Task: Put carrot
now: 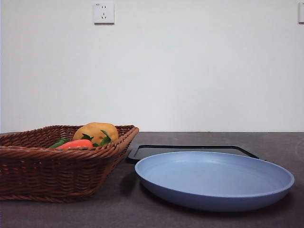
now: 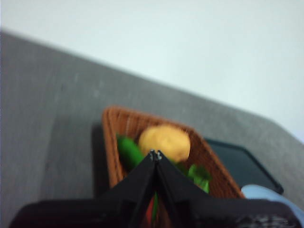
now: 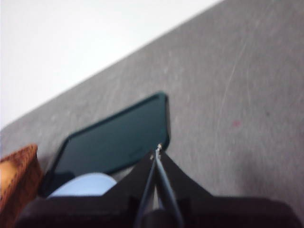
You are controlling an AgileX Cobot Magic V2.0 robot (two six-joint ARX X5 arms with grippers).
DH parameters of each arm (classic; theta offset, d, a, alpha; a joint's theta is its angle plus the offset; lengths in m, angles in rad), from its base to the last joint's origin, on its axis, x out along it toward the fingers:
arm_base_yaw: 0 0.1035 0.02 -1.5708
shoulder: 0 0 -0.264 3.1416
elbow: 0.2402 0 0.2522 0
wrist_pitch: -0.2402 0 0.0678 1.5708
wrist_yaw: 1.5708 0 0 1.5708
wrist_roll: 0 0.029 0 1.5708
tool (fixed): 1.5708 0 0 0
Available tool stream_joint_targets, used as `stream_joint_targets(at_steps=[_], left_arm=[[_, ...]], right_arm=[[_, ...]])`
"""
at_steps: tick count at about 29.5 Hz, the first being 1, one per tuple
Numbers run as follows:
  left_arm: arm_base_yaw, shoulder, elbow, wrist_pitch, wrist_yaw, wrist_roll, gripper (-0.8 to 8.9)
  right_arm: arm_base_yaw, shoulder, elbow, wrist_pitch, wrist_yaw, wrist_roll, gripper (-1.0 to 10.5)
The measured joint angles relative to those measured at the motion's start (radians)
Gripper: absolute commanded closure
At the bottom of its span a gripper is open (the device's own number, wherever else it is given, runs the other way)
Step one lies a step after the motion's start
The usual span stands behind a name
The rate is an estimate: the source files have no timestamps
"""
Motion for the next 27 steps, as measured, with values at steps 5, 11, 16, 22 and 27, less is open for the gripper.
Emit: stream_joint_targets(at_steps=[5,11,16,22,27], left_arm=[[0.0,0.129,0.115,-0.078,0.0,-0.003,8.07],[0.0,0.336,0.242,-0.08,0.048,0.029,8.07],[-0.002,0.525,0.372,-0.106,0.149,0.111,8.07],[-0.041,0.753,0.557,-0.31,0.195,0.232,8.07],[-0.113,0.949,0.695,-0.511,0.209,0.383,8.03]], right_arm=[[0.0,0.103,0.106,-0.069,-0.006,0.003,9.4],[0.0,0.261,0.253,-0.13,-0.041,-0.041,9.4],[0.0,0.42,0.383,-0.225,-0.116,-0.103,9.4],[0.0,0.603,0.513,-0.357,-0.234,-0.163,9.4],[0.0,0.801,0.55,-0.452,-0.371,-0.228,9.3]])
